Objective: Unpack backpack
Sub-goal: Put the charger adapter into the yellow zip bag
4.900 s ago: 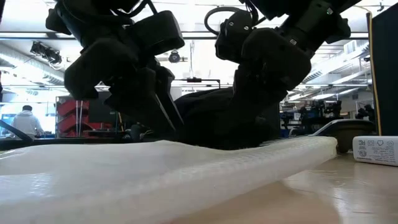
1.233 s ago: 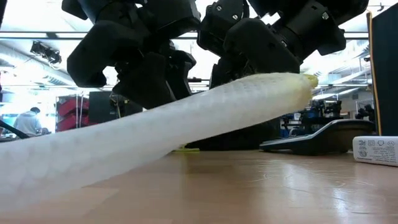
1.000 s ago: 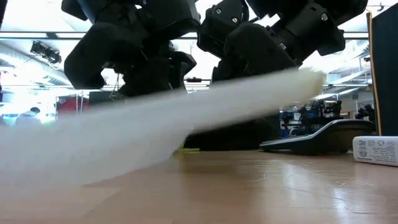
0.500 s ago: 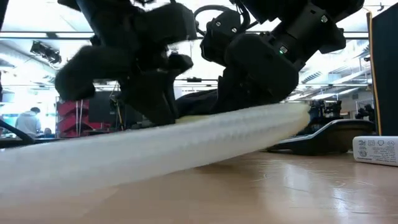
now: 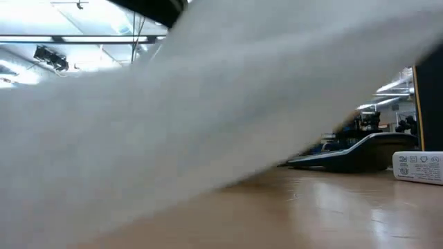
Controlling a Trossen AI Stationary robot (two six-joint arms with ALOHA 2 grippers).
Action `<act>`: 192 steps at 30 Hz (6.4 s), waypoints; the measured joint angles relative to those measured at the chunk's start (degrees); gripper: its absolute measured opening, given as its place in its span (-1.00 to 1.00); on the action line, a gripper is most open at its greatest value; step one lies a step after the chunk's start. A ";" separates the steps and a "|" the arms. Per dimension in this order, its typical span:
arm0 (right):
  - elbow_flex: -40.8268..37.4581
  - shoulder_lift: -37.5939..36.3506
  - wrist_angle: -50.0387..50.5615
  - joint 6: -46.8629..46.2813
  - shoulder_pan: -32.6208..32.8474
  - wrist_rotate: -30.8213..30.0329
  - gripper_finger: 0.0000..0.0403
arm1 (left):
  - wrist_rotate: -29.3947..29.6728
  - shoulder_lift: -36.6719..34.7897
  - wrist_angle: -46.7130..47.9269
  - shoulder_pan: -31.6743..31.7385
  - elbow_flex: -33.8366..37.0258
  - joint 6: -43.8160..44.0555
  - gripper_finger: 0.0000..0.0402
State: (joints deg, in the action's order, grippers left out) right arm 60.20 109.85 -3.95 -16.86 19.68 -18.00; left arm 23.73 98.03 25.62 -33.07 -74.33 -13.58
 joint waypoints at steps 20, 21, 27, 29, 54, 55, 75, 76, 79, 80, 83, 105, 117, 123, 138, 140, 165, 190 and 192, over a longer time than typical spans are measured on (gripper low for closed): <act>-0.07 -14.65 10.08 2.12 3.21 -28.51 -0.99 | -17.58 -31.62 -32.78 6.28 28.57 -14.48 -1.00; -0.09 -15.07 10.23 2.22 3.19 -29.38 -1.00 | -18.86 -32.97 -32.78 7.27 28.62 -14.92 -1.00; -0.09 -17.73 9.84 4.47 3.48 -34.28 -0.99 | -25.92 -39.37 -28.61 13.48 28.18 -17.21 -1.00; -0.11 -19.10 10.12 5.96 4.07 -35.59 -0.99 | -31.49 -40.29 -27.14 15.37 28.05 -15.27 -1.00; -0.11 -7.41 -5.47 7.36 3.63 -8.03 -0.97 | -34.29 -24.15 -33.60 18.57 34.28 -7.20 -1.00; -0.11 -6.03 -6.29 7.61 2.87 -5.48 -0.97 | -34.29 -24.10 -33.54 18.57 34.28 -7.18 -1.00; -0.04 5.30 -6.62 -0.78 -10.29 5.29 -0.99 | -36.93 -24.10 -32.65 18.57 32.44 -7.10 -1.00; -0.03 5.11 -5.33 -1.52 -10.32 3.03 -0.99 | -36.72 -24.12 -32.31 18.57 32.44 -7.09 -1.00; 0.00 4.38 -1.62 -3.64 -10.29 -2.02 -1.00 | -35.19 -24.21 -30.92 18.57 32.42 -7.08 -1.00; 0.00 4.11 -0.46 -4.36 -10.29 -3.35 -1.00 | -34.77 -24.28 -30.52 18.58 32.42 -6.96 -1.00; -0.11 2.84 2.03 -5.99 -9.62 -5.40 -1.00 | -34.08 -24.43 -30.33 18.59 32.42 -6.27 -1.00; -0.11 -23.32 5.06 13.82 2.86 -5.29 -0.76 | -46.07 -24.65 -22.11 14.25 19.18 -11.74 -1.00; -0.11 -25.12 0.89 20.71 1.89 -4.90 0.19 | -45.64 -24.65 -13.05 10.79 11.65 -12.75 -1.00; -0.11 -25.13 -2.27 17.82 -1.78 0.85 0.42 | -45.46 -24.65 -13.40 10.92 11.63 -14.69 -1.00; 3.22 -16.02 -5.11 11.28 -12.23 23.74 0.36 | -45.40 -24.52 -13.63 11.13 11.63 -16.32 -1.00; 4.80 -15.11 -5.22 11.39 -12.31 24.84 0.35 | -45.38 -24.52 -12.91 11.31 11.63 -15.57 -1.00; 13.72 -3.73 1.10 8.79 -13.46 28.11 0.48 | -39.96 -24.47 -10.81 12.56 11.63 -16.89 -1.00; 18.53 -16.88 19.30 19.63 -5.97 -7.56 -1.00 | -19.52 -24.50 -5.63 11.62 15.82 -4.94 -1.00; 18.53 -17.37 19.34 20.02 -4.88 -9.67 -1.00 | -14.52 -24.50 -5.67 11.65 16.78 -3.35 -1.00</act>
State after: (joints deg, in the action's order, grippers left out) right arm 78.74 92.48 15.39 3.16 14.80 -27.67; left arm 9.21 73.54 19.94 -21.42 -57.55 -16.93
